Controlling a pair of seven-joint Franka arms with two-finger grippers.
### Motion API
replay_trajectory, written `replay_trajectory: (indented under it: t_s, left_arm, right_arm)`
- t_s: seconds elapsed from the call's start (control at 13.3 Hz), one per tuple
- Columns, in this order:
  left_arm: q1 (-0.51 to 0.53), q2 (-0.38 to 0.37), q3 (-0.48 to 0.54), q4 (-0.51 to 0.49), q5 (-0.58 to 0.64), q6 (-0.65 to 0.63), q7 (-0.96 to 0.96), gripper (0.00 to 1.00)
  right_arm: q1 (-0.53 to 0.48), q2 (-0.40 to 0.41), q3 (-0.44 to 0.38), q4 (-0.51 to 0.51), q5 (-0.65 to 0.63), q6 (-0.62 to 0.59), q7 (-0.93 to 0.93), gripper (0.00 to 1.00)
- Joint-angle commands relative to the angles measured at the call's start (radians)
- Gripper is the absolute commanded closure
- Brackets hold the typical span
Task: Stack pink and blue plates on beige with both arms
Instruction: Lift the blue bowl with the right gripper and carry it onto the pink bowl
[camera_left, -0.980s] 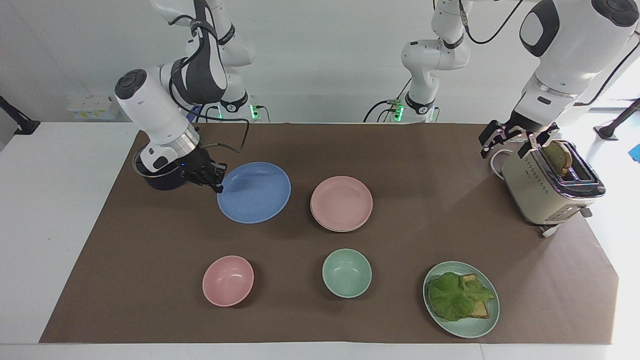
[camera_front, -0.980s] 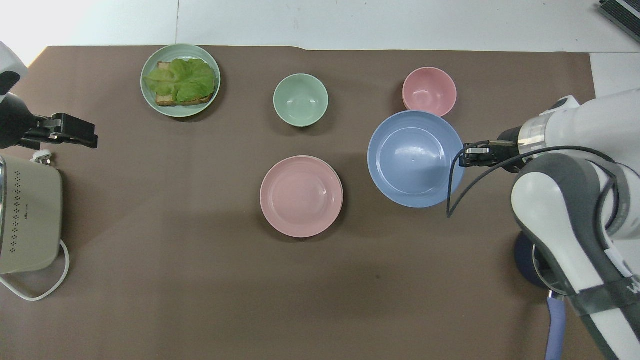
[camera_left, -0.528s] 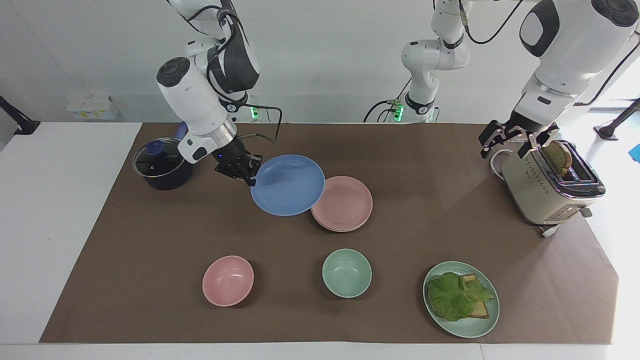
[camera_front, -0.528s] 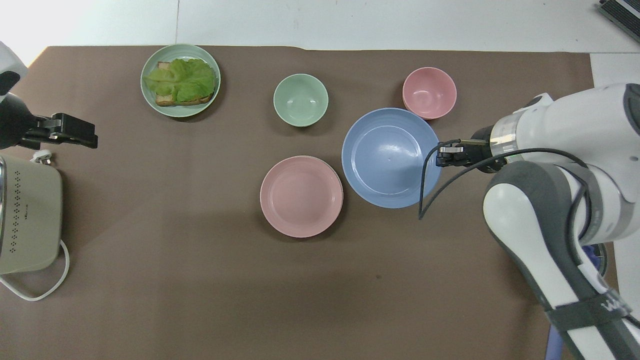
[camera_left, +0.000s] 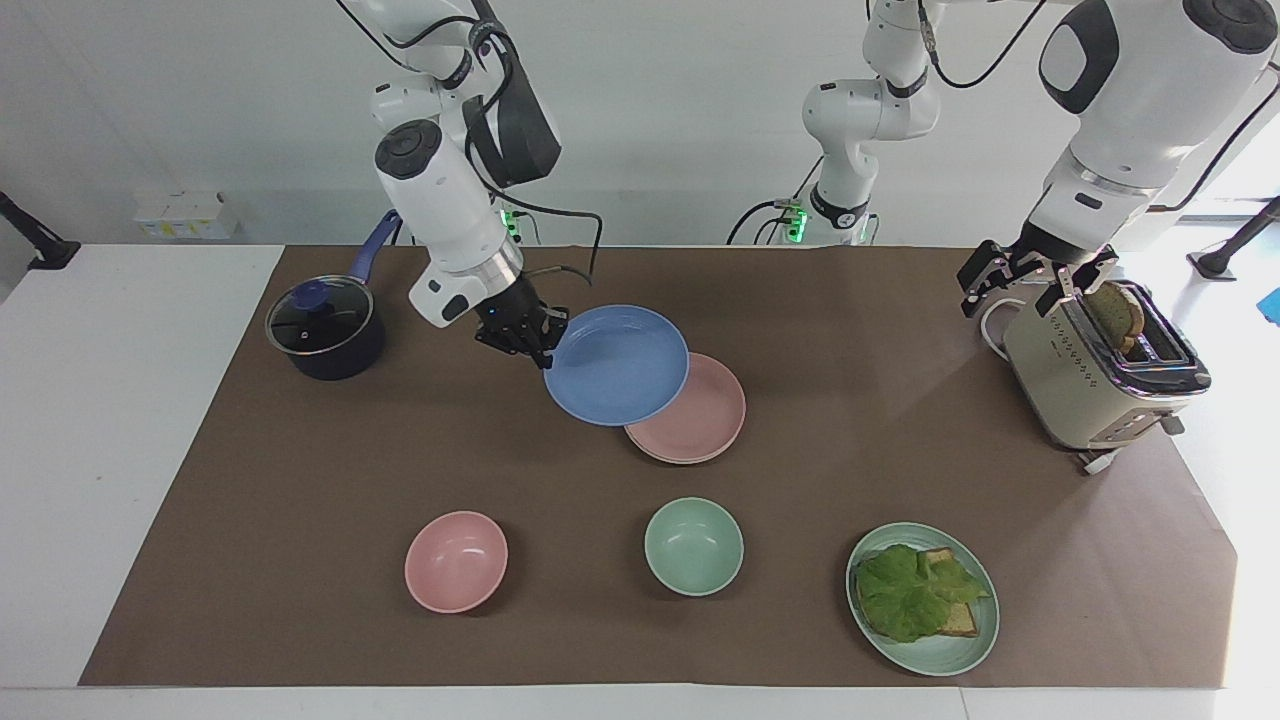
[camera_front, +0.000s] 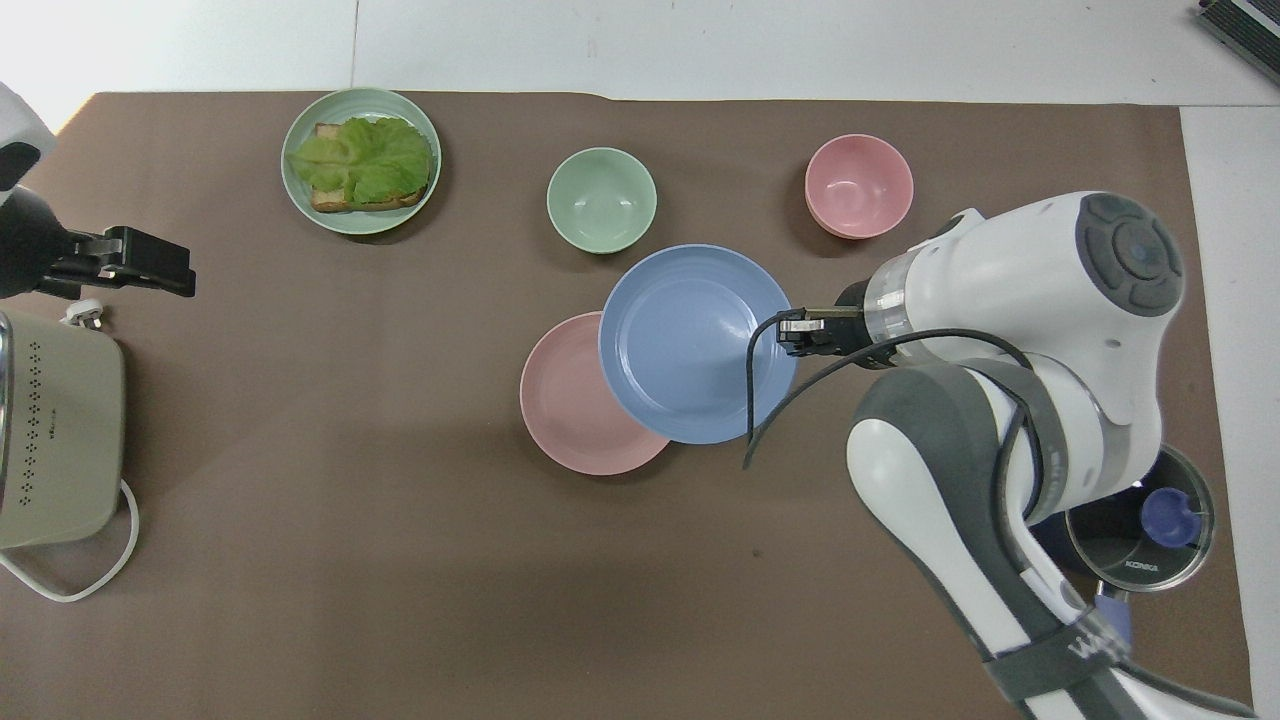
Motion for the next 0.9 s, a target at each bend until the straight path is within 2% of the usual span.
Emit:
replay_trajectory:
  t_s: [0.0, 0.23, 0.6, 0.83]
  left_arm:
    - [0.008, -0.005, -0.006, -0.002, 0.016, -0.010, 0.001, 0.00]
    - [0.008, -0.005, -0.006, -0.002, 0.016, -0.012, 0.001, 0.00]
    - [0.008, -0.005, -0.006, -0.002, 0.016, -0.010, 0.001, 0.00]
    - [0.008, -0.005, -0.006, -0.002, 0.016, -0.010, 0.001, 0.00]
  right_arm:
    - [0.026, 0.046, 0.003, 0.002, 0.018, 0.032, 0.007, 1.00]
    - [0.056, 0.090, 0.003, -0.046, 0.013, 0.155, 0.011, 1.00]
    - [0.139, 0.152, 0.003, -0.068, 0.016, 0.183, 0.062, 1.00]
    - [0.155, 0.168, 0.003, -0.079, 0.015, 0.221, 0.062, 1.00]
